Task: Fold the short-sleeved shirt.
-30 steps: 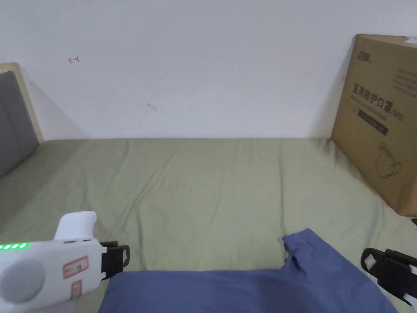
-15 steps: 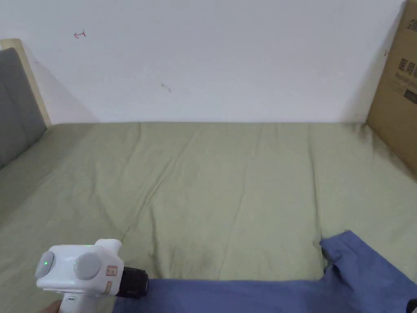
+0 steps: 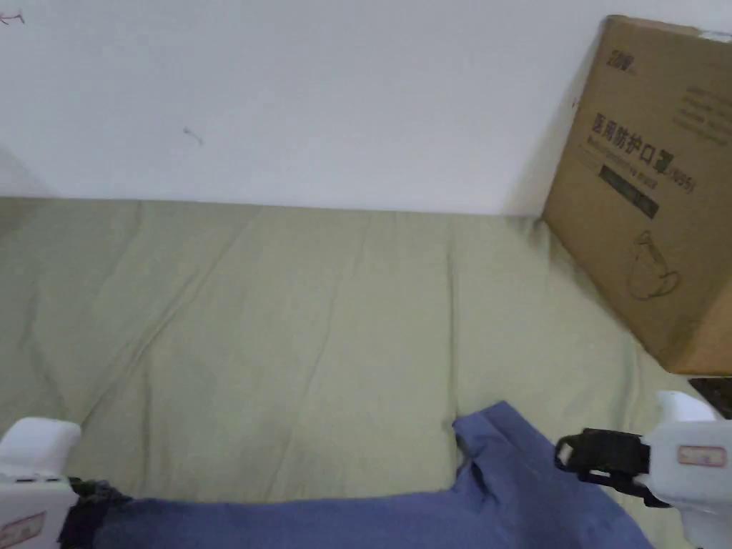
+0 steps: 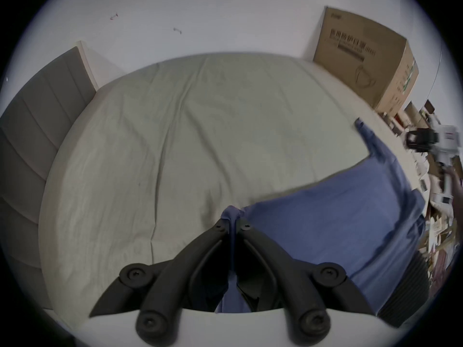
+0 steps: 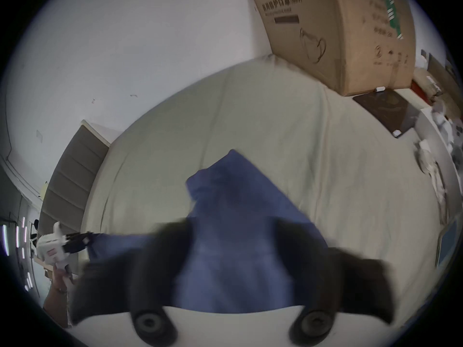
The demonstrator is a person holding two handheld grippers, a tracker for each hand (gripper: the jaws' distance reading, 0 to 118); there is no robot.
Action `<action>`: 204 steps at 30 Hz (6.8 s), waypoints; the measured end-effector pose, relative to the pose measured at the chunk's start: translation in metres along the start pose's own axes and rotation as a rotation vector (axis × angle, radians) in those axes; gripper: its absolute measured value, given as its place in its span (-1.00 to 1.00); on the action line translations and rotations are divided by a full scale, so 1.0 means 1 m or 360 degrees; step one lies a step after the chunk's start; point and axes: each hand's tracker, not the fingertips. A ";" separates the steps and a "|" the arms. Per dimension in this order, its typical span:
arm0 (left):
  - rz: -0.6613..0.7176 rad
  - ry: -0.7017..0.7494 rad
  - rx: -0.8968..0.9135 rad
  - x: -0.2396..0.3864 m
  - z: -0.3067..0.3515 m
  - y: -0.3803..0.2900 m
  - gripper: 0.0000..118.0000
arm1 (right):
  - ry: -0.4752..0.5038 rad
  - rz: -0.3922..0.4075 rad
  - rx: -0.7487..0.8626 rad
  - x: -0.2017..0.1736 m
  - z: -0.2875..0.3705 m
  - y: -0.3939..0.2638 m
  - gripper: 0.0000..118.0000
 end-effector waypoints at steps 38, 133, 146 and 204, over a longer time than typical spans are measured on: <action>0.0281 -0.0131 0.0245 -0.018 0.088 -0.040 -0.95 | -0.0134 0.0153 0.0315 -0.009 0.129 -0.044 -0.95; 0.0382 -0.0401 0.0112 0.058 0.113 -0.092 -0.68 | 0.0107 0.0443 0.0729 -0.163 0.185 -0.192 -0.99; 0.0328 -0.0512 -0.0057 0.117 0.081 -0.077 0.71 | 0.0072 0.0266 0.0735 -0.113 0.193 -0.189 -0.99; 0.0719 -0.0401 -0.0065 -0.014 0.077 -0.134 -0.86 | 0.0171 0.0572 0.0499 -0.175 0.164 -0.184 -0.99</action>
